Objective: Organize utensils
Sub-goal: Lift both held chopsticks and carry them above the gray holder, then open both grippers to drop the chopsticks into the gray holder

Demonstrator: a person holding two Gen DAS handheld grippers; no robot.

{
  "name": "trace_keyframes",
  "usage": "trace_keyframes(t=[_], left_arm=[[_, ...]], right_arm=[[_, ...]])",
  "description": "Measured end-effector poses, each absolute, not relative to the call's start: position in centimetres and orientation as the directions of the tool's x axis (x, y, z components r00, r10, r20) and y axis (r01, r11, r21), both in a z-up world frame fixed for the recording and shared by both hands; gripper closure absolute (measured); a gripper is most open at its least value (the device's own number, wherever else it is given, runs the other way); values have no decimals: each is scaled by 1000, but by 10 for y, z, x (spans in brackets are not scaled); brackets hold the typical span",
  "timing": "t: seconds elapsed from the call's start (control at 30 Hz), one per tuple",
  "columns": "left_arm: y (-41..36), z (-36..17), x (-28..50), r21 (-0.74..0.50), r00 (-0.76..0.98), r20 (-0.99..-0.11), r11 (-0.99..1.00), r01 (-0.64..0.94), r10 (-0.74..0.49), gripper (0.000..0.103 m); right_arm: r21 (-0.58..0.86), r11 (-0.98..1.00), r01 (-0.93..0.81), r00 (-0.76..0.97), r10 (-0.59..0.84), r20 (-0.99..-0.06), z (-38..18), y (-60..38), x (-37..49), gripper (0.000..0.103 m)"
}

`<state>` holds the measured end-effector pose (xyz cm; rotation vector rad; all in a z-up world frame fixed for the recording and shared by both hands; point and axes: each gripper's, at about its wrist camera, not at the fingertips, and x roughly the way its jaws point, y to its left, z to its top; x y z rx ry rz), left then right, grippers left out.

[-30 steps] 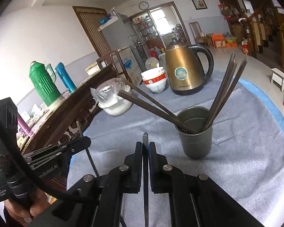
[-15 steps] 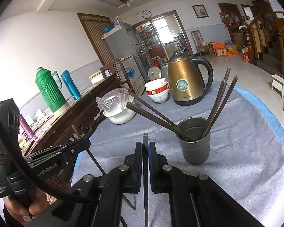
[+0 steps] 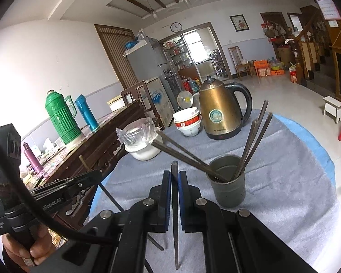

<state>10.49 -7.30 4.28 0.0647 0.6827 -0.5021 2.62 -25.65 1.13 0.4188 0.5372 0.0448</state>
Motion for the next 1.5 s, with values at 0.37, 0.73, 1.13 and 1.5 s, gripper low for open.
trace_keyframes(t=[0.37, 0.73, 1.13, 1.5], left_arm=[[-87, 81, 112, -114, 645, -587, 839, 532, -489, 98], [-122, 117, 140, -117, 664, -532, 822, 557, -525, 98], [-181, 129, 171, -143, 727, -430, 836, 530, -535, 98], [-214, 55, 197, -99, 695, -564, 872, 480, -447, 97]], right_arm=[[330, 941, 74, 884, 91, -458, 49, -272, 37, 96], [280, 952, 125, 911, 1, -412, 87, -301, 63, 96], [256, 935, 246, 952, -183, -247, 99, -331, 83, 96], [285, 925, 252, 907, -123, -403, 42, -343, 96, 96]])
